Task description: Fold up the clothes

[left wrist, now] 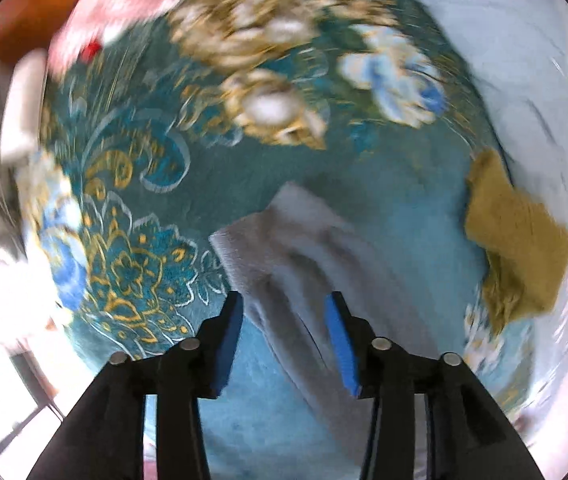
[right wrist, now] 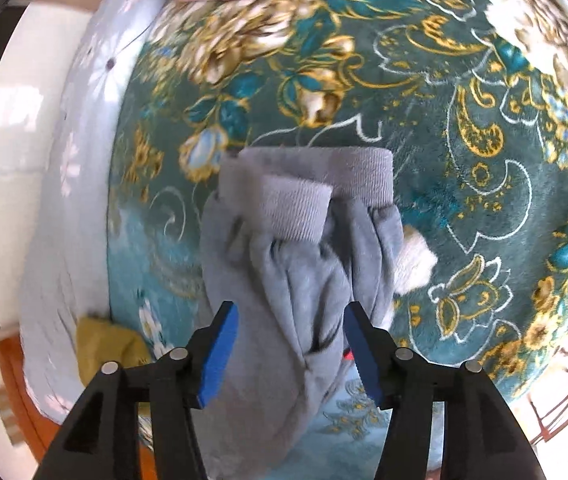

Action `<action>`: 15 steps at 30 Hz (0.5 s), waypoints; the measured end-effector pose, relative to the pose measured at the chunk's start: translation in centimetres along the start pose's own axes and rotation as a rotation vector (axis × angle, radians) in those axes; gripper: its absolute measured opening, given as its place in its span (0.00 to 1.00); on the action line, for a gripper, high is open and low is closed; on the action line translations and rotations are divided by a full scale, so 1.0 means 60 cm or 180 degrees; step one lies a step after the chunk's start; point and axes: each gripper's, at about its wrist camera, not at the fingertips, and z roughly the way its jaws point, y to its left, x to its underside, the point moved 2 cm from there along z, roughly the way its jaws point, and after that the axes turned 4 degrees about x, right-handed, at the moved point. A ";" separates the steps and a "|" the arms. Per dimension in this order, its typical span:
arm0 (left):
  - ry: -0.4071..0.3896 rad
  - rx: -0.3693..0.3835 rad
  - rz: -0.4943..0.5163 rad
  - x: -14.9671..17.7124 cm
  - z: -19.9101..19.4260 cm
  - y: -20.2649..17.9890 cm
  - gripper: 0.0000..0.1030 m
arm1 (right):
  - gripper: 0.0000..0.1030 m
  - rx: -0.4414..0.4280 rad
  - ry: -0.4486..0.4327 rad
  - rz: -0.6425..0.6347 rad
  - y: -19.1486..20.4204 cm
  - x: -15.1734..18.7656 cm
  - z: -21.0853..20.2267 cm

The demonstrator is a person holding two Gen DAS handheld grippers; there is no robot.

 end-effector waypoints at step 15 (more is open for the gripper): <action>-0.0241 -0.0274 0.0848 0.189 -0.097 -0.123 0.46 | 0.15 0.0295 0.0294 -0.0408 0.030 -0.046 0.093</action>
